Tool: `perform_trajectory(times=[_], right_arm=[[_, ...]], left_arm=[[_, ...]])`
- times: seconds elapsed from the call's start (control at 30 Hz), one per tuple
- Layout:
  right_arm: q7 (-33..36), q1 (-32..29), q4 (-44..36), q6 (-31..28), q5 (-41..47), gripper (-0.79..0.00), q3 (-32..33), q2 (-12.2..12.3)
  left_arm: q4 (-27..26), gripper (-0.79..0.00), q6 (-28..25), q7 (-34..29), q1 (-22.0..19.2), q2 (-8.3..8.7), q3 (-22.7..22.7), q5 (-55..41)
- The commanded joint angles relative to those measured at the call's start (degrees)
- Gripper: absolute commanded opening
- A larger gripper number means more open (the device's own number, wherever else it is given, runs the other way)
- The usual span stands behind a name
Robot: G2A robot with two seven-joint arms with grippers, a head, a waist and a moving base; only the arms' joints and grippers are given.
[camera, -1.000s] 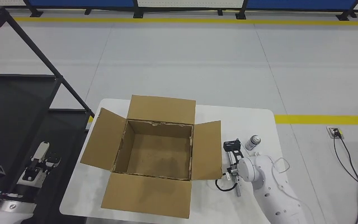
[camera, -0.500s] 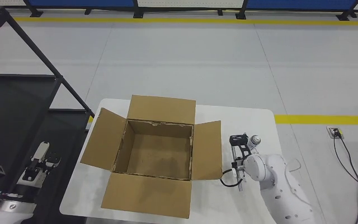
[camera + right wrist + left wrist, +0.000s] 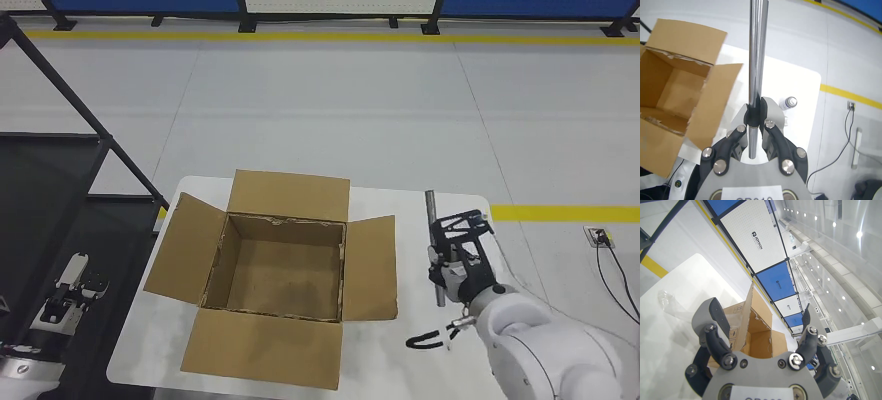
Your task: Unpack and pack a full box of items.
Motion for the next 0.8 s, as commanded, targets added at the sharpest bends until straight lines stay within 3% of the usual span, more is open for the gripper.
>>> perform_trajectory(times=[0.0,0.37,0.53,0.77], right_arm=[[-0.74,2.84,-0.44,-0.04,-1.31,-0.785,-4.25,-0.38],[-2.61,20.86,2.9,1.28,-2.02,-0.785,-26.11,-4.47],[-0.94,29.12,10.77,2.1,0.2,-0.785,-35.92,-7.69],[-1.23,37.09,26.22,2.89,8.44,-0.785,-44.5,-12.88]], left_arm=[[0.0,0.0,0.0,0.0,0.0,0.0,0.0,0.0],[0.0,0.0,0.0,0.0,0.0,0.0,0.0,0.0],[0.0,0.0,0.0,0.0,0.0,0.0,0.0,0.0],[0.0,0.0,0.0,0.0,0.0,0.0,0.0,0.0]])
